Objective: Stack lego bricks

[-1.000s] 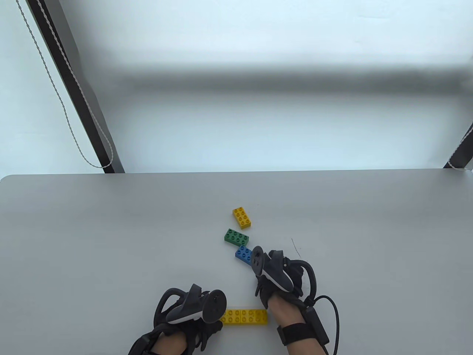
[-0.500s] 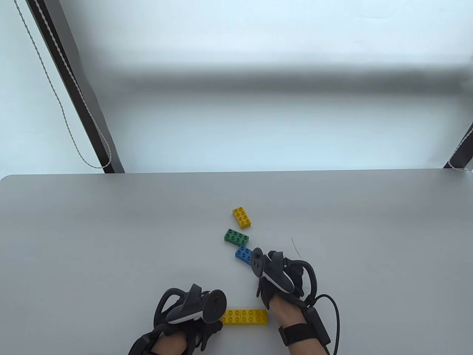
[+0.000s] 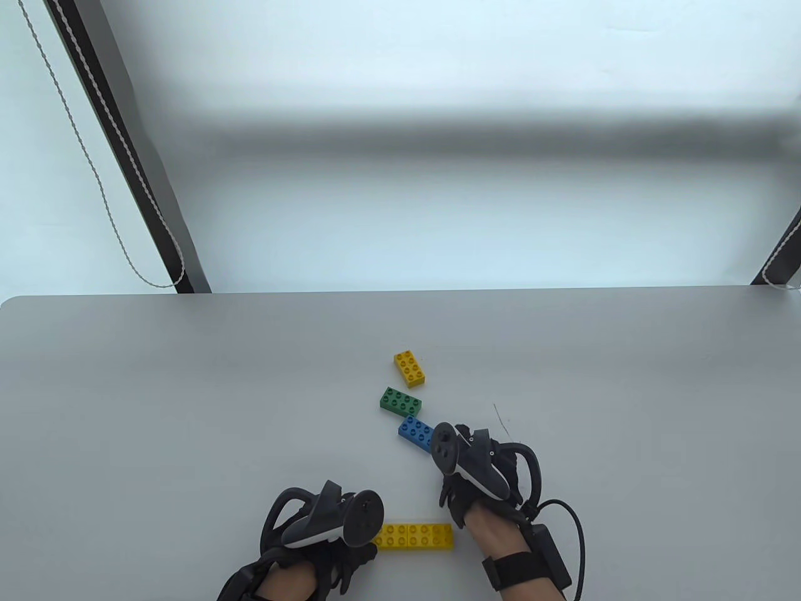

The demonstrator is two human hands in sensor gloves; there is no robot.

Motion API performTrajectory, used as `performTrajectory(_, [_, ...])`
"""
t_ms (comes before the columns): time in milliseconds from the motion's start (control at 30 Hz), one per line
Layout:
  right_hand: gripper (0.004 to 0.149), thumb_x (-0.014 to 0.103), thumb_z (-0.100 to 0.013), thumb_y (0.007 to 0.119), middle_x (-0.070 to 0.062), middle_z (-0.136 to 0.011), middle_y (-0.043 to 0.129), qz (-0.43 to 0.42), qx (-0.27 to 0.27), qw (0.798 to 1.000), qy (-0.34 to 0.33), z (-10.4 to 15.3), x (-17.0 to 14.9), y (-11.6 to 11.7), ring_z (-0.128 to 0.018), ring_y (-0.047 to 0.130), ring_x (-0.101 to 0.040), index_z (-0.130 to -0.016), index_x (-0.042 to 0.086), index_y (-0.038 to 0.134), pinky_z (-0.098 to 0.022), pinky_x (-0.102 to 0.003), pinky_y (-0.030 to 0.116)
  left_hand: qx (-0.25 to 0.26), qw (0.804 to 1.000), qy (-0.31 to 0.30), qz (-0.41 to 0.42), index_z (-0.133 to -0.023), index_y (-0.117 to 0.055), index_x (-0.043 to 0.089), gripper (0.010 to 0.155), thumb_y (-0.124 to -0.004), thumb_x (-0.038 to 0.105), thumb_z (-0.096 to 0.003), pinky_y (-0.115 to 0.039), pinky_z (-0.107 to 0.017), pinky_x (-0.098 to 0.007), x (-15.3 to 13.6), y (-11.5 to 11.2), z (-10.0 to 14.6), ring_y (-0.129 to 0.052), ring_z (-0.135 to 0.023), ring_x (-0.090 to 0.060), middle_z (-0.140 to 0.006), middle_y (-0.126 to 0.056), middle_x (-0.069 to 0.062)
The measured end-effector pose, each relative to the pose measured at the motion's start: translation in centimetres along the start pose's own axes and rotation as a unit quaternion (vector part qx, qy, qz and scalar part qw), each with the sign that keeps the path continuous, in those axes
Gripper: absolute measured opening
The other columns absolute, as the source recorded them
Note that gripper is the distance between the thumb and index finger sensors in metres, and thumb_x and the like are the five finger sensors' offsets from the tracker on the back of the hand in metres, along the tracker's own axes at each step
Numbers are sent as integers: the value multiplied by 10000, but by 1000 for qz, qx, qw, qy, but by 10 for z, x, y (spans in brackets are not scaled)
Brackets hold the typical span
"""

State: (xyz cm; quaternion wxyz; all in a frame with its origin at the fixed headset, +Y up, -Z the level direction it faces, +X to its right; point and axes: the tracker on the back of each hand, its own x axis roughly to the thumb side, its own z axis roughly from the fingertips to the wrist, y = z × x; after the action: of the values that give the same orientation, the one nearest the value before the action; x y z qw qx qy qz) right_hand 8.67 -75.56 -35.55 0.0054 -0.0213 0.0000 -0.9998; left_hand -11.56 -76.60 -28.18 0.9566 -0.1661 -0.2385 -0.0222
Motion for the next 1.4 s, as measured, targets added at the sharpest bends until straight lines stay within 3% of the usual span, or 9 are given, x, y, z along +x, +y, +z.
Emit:
performTrajectory(400, [650, 373, -318, 940, -108, -810, 919, -38, -36, 993, -109, 27, 17, -20, -631, 1002, -394, -886, 144, 722, -481, -591, 817, 0, 1000, 0, 0, -939, -706, 265, 638, -822, 526, -368, -677, -652, -583, 0, 0, 0, -780, -882, -312, -1010, -744, -55])
performTrajectory(867, [632, 350, -304, 956, -113, -815, 914, -70, -50, 974, -207, 66, 37, -31, -634, 1000, -384, -872, 163, 751, -491, -589, 812, -3, 1000, 2, 2, -940, -704, 264, 640, -821, 527, -368, -675, -653, -583, 0, 0, 0, -775, -883, -313, -1010, -741, -55])
performTrajectory(1400, [630, 350, -278, 982, -85, -803, 932, -76, -21, 961, -264, 83, 49, -25, -636, 1008, -354, -850, 183, 779, -503, -579, 811, -7, 1000, 2, 4, -942, -699, 267, 642, -818, 530, -369, -668, -656, -584, -1, 0, 0, -766, -883, -314, -1012, -730, -53])
